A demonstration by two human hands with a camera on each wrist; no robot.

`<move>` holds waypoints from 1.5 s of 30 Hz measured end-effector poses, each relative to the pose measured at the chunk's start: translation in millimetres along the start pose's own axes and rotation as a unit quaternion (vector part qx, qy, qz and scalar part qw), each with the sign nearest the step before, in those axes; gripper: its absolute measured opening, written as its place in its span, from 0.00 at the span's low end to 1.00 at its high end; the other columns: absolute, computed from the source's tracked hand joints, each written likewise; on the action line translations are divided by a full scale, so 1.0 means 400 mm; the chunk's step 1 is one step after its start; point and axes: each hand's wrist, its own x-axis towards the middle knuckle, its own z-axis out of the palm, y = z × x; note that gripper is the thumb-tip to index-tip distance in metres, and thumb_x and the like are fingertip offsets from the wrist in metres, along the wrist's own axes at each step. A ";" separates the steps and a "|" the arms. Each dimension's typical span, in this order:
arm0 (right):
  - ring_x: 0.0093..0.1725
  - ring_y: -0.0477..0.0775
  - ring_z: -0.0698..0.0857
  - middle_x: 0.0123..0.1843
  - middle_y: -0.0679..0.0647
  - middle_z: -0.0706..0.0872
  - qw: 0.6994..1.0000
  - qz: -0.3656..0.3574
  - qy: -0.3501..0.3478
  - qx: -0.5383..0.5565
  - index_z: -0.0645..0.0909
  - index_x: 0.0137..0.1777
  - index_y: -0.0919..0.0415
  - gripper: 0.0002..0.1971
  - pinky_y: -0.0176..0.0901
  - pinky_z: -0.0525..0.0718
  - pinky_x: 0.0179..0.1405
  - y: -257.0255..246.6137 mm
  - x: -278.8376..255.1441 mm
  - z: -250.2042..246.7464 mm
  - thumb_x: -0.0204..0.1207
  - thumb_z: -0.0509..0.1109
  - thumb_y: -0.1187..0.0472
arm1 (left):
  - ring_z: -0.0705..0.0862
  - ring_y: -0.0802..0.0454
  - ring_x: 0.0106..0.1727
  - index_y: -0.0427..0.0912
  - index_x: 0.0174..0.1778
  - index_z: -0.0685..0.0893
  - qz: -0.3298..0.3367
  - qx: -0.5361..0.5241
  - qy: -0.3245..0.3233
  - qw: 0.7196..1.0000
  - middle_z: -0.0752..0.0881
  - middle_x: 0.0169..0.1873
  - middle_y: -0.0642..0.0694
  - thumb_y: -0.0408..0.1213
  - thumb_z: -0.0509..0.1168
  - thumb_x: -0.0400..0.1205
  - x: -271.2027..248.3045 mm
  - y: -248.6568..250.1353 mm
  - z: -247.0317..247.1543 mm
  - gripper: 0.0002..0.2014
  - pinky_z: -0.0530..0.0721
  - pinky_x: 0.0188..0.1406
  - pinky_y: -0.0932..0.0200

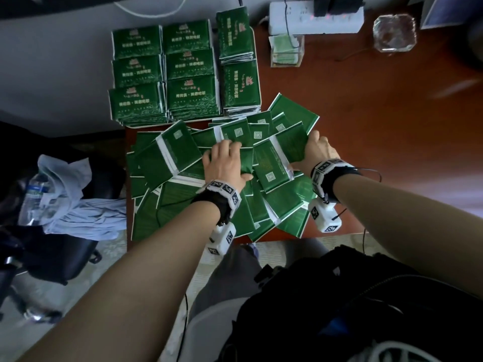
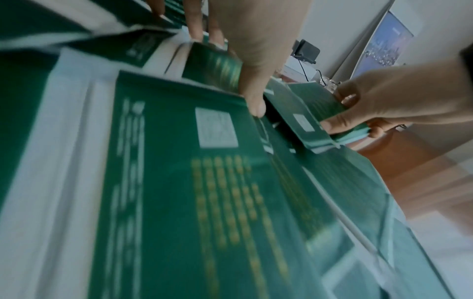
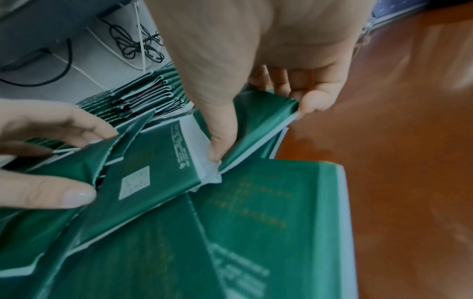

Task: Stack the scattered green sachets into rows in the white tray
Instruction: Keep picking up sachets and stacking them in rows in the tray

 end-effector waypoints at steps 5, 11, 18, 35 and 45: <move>0.41 0.60 0.84 0.45 0.59 0.81 0.998 -0.040 -0.038 0.001 0.66 0.67 0.62 0.31 0.53 0.86 0.35 0.076 0.060 -0.043 0.74 0.79 0.50 | 0.73 0.44 0.70 0.52 0.69 0.76 0.007 0.035 -0.100 0.994 0.78 0.66 0.48 0.64 0.74 0.71 0.081 0.048 -0.081 0.34 0.69 0.70 0.41; 0.41 0.59 0.84 0.45 0.57 0.82 0.992 -0.102 -0.075 -0.020 0.70 0.69 0.64 0.22 0.44 0.80 0.29 0.222 0.154 -0.147 0.79 0.73 0.60 | 0.80 0.43 0.69 0.44 0.76 0.75 -0.027 -0.048 -0.149 0.987 0.80 0.71 0.45 0.65 0.73 0.72 0.169 0.230 -0.122 0.41 0.80 0.65 0.47; 0.45 0.62 0.86 0.47 0.57 0.81 0.993 -0.077 -0.074 -0.042 0.76 0.66 0.61 0.16 0.56 0.90 0.46 0.486 0.256 -0.298 0.78 0.67 0.67 | 0.78 0.40 0.73 0.39 0.77 0.74 -0.098 -0.202 -0.131 0.966 0.79 0.73 0.40 0.62 0.75 0.73 0.277 0.520 -0.109 0.43 0.78 0.70 0.48; 0.60 0.61 0.79 0.58 0.55 0.79 0.958 -0.187 0.011 -0.217 0.73 0.65 0.55 0.24 0.59 0.75 0.62 0.679 0.307 -0.454 0.68 0.72 0.61 | 0.88 0.53 0.42 0.50 0.35 0.84 -0.167 -0.365 -0.051 0.914 0.87 0.33 0.56 0.31 0.79 0.70 0.298 0.694 -0.103 0.11 0.79 0.37 0.65; 0.87 0.63 0.43 0.87 0.59 0.30 0.934 -0.269 0.019 -0.233 0.35 0.87 0.55 0.60 0.68 0.48 0.84 0.792 0.250 -0.220 0.69 0.64 0.25 | 0.48 0.48 0.87 0.45 0.87 0.46 0.074 -0.047 -0.087 0.992 0.43 0.87 0.46 0.70 0.66 0.73 0.176 0.791 0.039 0.55 0.53 0.84 0.39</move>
